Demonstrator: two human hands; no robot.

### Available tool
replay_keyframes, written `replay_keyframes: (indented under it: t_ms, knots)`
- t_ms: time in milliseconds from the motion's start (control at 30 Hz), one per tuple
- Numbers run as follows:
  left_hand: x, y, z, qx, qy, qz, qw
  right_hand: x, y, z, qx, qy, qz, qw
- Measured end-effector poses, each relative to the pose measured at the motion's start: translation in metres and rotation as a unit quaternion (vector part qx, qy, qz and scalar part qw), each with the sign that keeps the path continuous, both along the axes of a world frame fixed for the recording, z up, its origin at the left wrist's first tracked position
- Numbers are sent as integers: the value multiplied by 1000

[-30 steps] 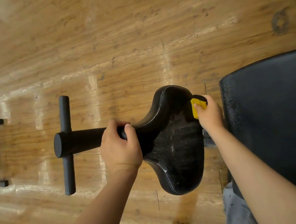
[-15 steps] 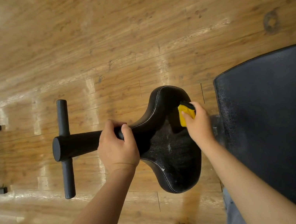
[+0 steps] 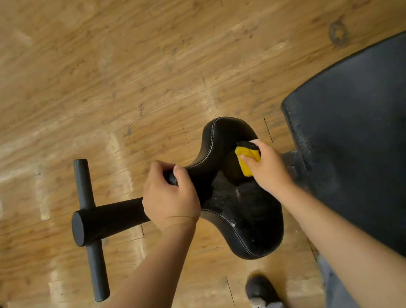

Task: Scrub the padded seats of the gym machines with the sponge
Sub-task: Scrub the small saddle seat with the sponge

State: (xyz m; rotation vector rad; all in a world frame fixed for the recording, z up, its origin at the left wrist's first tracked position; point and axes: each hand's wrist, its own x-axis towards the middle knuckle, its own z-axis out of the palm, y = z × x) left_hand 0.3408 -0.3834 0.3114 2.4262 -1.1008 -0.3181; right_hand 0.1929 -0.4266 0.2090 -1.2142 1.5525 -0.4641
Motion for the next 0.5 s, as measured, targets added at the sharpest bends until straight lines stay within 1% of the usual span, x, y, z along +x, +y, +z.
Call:
replay_keyframes:
  t_ms: [67,167,233,300,433,500]
  knots:
    - [3,0,-2,-2,4,-3,1000,17,14,25,-43,-26,-7,999]
    - [2,1,0,-18,50,-3,999,30,44,62,-128,-71,19,989]
    - [3,3,2,-30,70,-4,997,30,62,67,-150,-90,22,984]
    - [4,5,6,-29,92,-17,995,23,74,55,-137,-75,-5,988]
    - [9,9,11,-31,137,-57,988,13,76,30,-22,-9,-78,997]
    - [10,9,10,-41,148,-57,987,16,71,29,-14,2,-93,996]
